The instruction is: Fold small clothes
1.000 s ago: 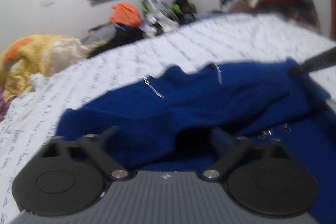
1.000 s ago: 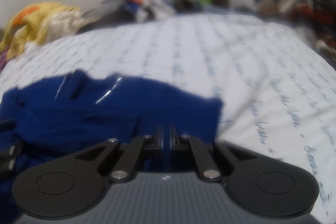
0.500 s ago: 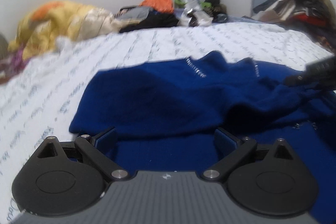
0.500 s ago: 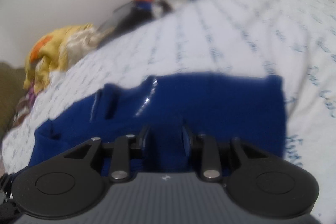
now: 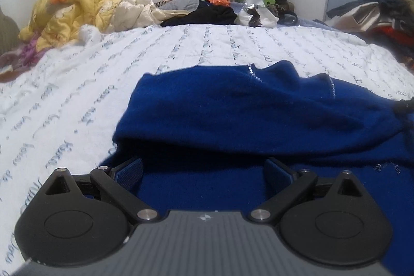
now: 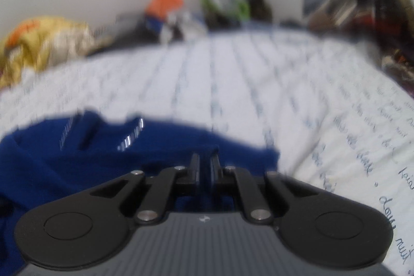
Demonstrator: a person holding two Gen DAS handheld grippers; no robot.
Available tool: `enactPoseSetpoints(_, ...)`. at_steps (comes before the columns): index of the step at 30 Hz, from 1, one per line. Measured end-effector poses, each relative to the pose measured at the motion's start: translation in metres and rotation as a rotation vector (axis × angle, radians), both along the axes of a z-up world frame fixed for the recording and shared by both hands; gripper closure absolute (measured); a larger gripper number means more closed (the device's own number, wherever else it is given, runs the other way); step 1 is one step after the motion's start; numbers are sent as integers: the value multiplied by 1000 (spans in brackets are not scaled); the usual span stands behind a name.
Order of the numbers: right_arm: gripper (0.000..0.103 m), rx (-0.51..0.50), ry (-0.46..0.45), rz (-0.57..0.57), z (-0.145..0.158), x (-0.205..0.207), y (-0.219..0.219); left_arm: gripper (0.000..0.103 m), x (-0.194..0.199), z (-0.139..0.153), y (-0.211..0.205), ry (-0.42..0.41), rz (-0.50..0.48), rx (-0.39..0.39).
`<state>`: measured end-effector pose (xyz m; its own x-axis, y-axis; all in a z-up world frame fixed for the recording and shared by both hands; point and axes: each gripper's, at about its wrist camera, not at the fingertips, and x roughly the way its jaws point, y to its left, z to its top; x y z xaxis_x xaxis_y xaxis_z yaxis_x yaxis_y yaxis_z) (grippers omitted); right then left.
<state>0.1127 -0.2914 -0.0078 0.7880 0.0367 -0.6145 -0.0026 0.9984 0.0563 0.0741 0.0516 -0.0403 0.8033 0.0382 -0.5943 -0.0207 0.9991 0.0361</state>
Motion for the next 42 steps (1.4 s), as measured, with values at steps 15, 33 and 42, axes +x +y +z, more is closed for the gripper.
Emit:
enactPoseSetpoints(15,49,-64,-3,62,-10,1,37,0,29,7,29,62,121,75)
enactPoseSetpoints(33,50,-192,-17,322,-11,36,134,0,34,4,29,48,139,62)
enactPoseSetpoints(42,52,-222,-99,749,7,22,145,0,28,1,24,3,139,87)
